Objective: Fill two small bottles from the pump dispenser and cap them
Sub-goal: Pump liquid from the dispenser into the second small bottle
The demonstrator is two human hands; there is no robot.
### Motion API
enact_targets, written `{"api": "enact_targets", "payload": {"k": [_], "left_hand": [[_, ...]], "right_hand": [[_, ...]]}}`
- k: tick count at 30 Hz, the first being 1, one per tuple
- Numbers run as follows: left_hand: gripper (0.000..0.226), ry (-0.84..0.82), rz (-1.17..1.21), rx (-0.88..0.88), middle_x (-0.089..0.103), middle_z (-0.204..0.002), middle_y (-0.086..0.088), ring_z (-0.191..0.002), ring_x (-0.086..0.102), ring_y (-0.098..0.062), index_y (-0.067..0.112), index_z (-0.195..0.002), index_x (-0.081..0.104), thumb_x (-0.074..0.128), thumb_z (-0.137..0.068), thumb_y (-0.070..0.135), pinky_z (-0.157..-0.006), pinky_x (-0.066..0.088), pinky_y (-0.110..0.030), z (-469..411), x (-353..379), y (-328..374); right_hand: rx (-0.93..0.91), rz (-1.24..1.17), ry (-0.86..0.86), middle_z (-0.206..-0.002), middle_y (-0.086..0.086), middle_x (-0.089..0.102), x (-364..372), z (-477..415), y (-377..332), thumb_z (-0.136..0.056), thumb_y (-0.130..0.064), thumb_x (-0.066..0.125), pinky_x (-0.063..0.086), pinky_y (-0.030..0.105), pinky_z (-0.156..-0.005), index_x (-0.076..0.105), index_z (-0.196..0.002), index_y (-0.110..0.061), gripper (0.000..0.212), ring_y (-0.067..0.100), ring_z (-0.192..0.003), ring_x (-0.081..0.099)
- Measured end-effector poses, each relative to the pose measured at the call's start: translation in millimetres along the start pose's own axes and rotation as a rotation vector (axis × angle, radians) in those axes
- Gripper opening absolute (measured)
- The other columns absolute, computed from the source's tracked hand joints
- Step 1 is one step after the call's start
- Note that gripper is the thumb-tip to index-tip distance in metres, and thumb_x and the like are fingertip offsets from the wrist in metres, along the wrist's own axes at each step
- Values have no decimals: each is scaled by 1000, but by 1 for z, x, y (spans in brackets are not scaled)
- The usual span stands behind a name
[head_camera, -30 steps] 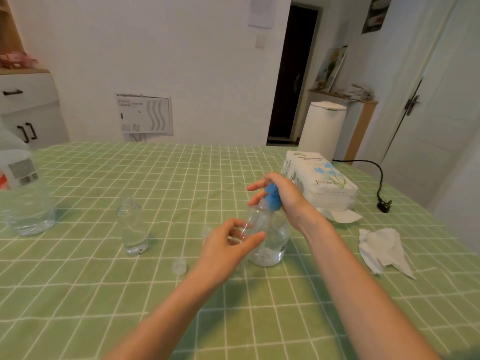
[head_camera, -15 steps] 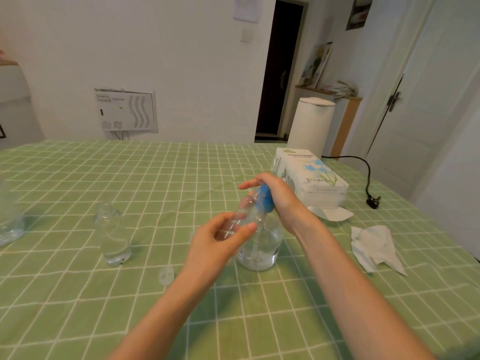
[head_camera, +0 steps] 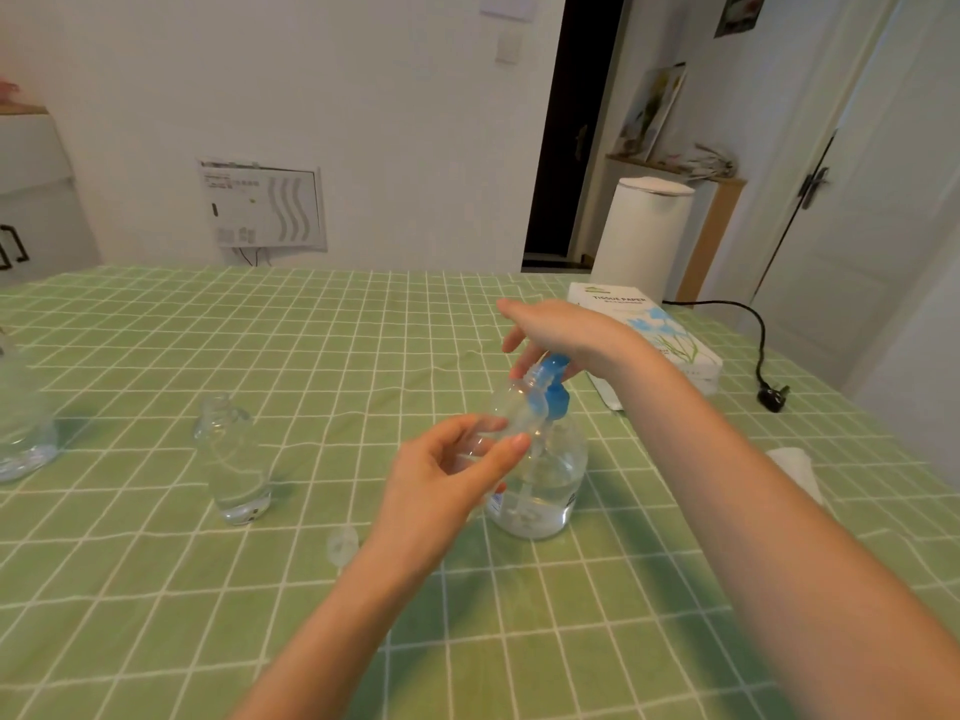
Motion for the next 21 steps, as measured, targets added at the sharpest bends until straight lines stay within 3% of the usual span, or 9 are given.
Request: {"api": "enact_targets", "payload": {"k": [3,8,12,18,21], "left_hand": [[22,3,6,3,66,-74,1,-54,59,1,19,-95,70,72,-74,25,-53,44,-7,0,0,1],[22,6,7,10,66,-67,6,-53,58,-1,21,-94,70,72,-72,26,-54,46,-8,1,1,1],[34,10,9,26,69,-67,6,-56,61,-2,23,-93,70,70,-63,36,-56,47,-9,2,2,2],[39,4,-8,31,71,-72,7,-58,62,-2,26,-95,69,68,-60,42,-57,47,-8,3,3,0],[38,2,-10,30,72,-74,5,-57,61,-1,27,-93,70,68,-59,45,-57,47,-8,4,2,-2]], "right_hand": [[1,83,0,-111,11,63,5,-7,-1,-97,-53,23,38,30,-55,63,-109,-11,59,26,-98,55],[4,66,-2,-103,7,59,8,-10,4,-97,-51,23,35,29,-52,65,-104,-12,57,19,-81,53],[16,72,-6,-106,8,61,10,-12,6,-97,-51,25,34,30,-51,68,-99,-13,57,20,-80,52],[-3,57,-15,-84,-4,58,10,-13,7,-98,-49,27,34,29,-52,62,-110,-13,52,14,-75,50],[-1,73,-30,-105,7,62,15,-14,9,-98,-49,28,39,31,-59,65,-108,-10,55,22,-84,54]]}}
Point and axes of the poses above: each hand's wrist, its own z-axis away from the middle knuckle, its own x-axis out of the palm, y = z × x, the point moved 2 cm from there along -z, towards the middle knuckle
